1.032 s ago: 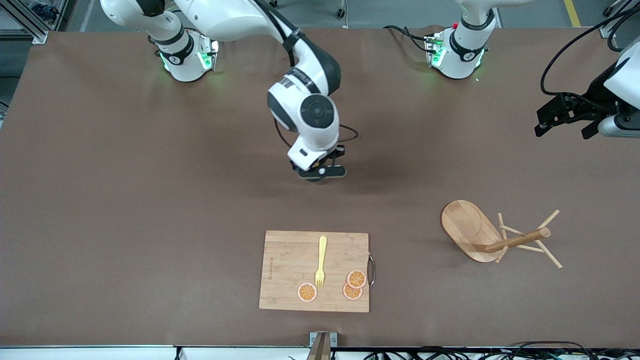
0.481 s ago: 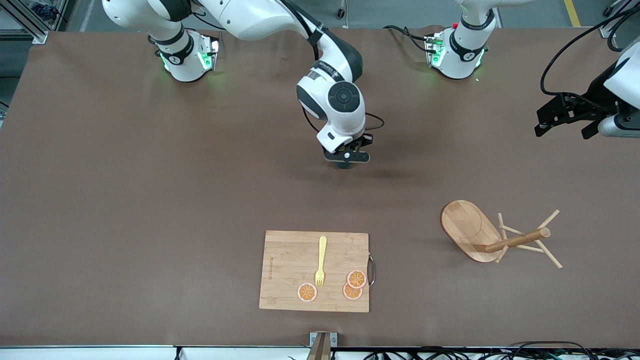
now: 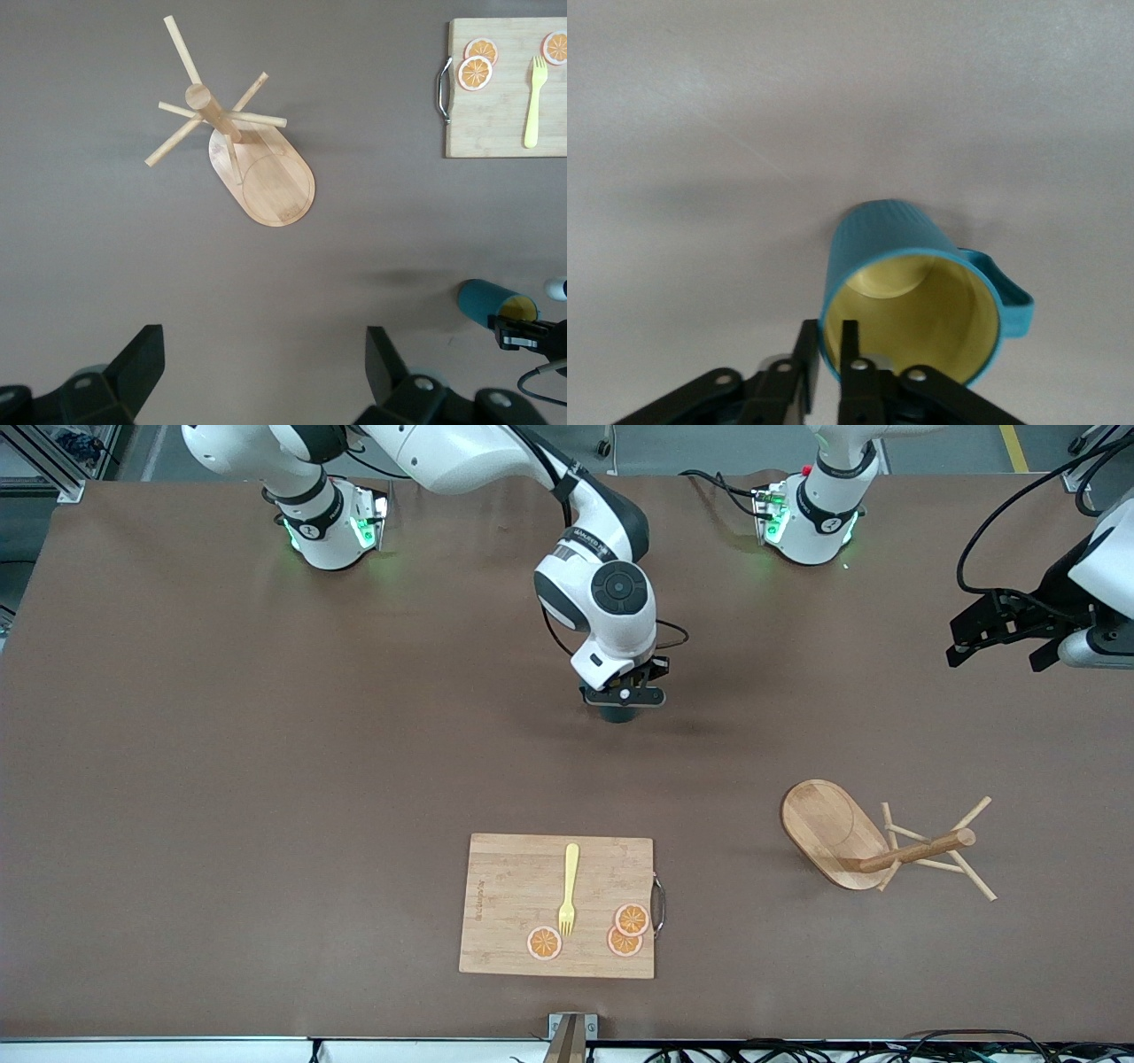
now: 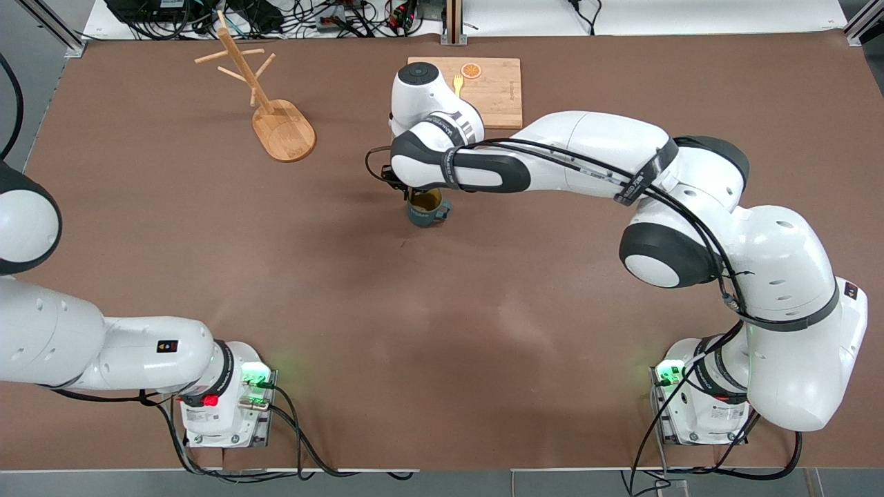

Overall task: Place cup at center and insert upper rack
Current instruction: 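Set the teal mug down mid-table with the right gripper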

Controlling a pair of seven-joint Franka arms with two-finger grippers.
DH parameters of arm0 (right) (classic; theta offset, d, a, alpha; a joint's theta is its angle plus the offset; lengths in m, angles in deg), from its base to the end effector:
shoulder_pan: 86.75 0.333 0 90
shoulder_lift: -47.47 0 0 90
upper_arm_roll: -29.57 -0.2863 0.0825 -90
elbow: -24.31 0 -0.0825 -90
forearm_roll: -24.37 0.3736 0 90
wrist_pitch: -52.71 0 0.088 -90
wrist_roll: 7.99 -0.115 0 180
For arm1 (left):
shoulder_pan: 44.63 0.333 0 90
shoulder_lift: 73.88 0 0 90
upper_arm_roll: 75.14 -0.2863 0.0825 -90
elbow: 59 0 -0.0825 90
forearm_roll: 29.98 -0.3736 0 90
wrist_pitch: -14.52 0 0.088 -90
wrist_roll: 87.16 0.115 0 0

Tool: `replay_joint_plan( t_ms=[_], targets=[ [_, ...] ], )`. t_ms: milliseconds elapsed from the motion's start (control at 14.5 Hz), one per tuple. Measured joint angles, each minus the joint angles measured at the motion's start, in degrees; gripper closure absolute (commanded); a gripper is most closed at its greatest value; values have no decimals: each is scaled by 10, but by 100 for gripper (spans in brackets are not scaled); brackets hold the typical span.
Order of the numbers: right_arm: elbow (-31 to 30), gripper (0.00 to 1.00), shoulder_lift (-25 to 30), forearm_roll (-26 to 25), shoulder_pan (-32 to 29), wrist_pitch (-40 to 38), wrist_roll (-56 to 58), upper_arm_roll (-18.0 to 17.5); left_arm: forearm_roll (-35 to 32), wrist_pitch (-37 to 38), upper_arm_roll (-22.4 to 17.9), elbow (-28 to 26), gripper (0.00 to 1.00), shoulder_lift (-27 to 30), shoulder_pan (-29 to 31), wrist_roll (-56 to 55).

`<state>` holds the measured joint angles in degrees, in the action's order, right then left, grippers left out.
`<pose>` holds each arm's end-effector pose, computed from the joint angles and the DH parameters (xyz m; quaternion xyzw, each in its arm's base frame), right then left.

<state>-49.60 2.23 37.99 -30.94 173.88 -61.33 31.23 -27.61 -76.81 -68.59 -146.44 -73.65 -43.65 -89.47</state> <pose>0.4082 0.5940 0.2555 -0.9944 0.0481 0.0640 0.0690 0.5435 -0.0578 0.6119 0.9987 -0.0287 0.0344 0.0229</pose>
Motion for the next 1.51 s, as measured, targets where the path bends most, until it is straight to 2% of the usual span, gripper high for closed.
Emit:
replay_joint_plan(
  t_ms=[138,481,756,894,1169,1513],
  targets=[
    [1,0,0,0,0,1,0,1,3,0,17,0,0,1,0,0],
    [35,0,0,0,0,2,-55,7,4,1,92,0,0,4,-2,-51],
    [71,0,15,0,-22,-68,-74,21,5,1,148,0,0,5,-2,-129],
    [89,0,36,-1,-65,-118,-75,26,5,1,174,0,0,5,-3,-163],
    [97,0,105,-13,-193,-200,-62,27,5,1,217,0,0,5,-3,-220],
    [97,0,142,-21,-338,-270,24,27,5,-10,274,-2,0,4,-3,-295]
  ],
)
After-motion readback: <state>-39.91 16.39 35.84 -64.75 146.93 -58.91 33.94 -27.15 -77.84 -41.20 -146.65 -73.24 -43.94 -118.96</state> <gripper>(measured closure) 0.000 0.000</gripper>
